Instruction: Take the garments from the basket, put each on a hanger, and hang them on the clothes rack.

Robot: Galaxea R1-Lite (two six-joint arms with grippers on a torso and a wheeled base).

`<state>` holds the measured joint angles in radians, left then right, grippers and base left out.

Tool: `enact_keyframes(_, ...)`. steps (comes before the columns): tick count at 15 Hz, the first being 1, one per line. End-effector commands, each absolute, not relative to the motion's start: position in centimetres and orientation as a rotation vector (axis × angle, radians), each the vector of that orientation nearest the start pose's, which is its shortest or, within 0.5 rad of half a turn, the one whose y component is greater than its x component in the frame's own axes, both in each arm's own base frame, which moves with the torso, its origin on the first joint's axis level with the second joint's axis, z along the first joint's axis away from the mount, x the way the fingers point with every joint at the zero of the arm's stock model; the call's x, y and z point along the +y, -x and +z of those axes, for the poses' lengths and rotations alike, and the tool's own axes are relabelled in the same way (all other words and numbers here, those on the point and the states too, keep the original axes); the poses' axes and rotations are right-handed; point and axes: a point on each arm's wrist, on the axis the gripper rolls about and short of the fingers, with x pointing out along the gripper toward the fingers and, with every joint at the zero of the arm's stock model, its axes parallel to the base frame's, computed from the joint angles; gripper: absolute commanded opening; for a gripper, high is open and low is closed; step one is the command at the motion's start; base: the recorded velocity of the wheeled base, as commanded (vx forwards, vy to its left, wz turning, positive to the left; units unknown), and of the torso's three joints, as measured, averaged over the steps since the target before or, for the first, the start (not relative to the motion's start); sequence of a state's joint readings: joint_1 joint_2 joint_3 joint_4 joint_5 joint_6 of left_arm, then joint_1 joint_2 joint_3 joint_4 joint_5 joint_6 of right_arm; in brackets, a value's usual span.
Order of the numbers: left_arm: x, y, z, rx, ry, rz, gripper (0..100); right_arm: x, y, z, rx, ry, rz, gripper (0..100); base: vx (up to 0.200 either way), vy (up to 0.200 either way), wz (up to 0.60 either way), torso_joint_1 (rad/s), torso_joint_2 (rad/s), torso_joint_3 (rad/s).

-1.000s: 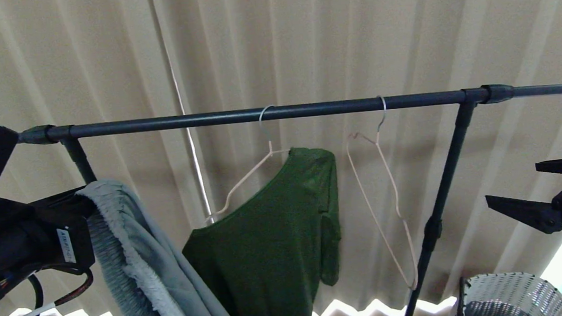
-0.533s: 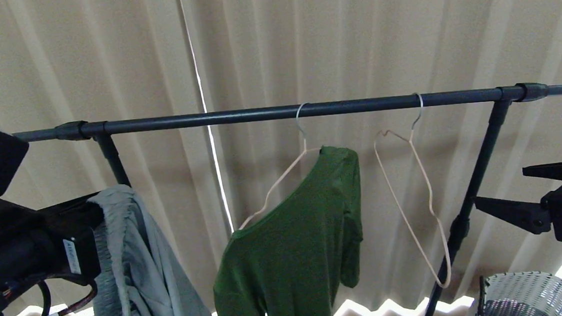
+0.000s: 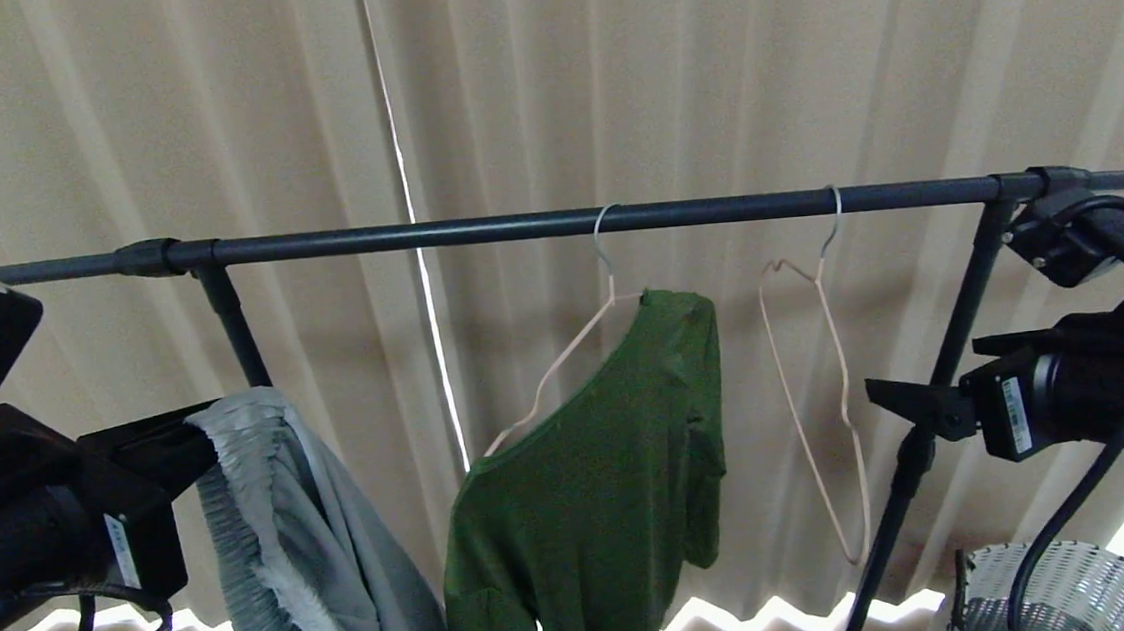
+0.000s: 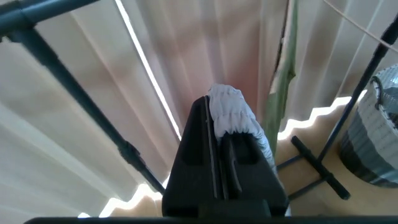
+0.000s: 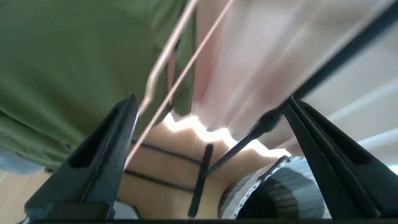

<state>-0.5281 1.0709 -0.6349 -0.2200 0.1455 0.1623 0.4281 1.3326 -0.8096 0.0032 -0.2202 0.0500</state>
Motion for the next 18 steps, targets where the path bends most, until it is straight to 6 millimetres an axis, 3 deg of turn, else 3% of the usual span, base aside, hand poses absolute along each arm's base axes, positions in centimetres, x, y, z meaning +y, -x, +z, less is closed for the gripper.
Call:
enact_keyframes(1,-7.1,-12.7,23.7,0.17,-0.231,-0.398,0,10.0,-20.2,20.8,0.555,0.105,0.225,100,0.0,0.0,0.0,0.0,0.0,0.0)
enact_keyframes(4,-7.1,-12.6,23.4,0.177,-0.225,-0.457,0,11.6,-21.6,19.9,0.592,0.107,0.197,100,0.0,0.0,0.0,0.0,0.0,0.0)
enact_keyframes(7,-7.1,-12.4,23.3,0.174,-0.223,-0.48,0,11.9,-22.4,19.1,0.618,0.108,0.169,100,0.0,0.0,0.0,0.0,0.0,0.0)
enact_keyframes(8,-7.0,-12.4,23.4,0.168,-0.221,-0.481,0,12.0,-23.1,18.2,0.629,0.112,0.062,100,0.0,0.0,0.0,0.0,0.0,0.0)
enact_keyframes(18,-7.1,-12.3,23.3,0.134,-0.228,-0.483,0,11.4,-23.6,17.9,0.634,0.074,-0.002,100,0.0,0.0,0.0,0.0,0.0,0.0)
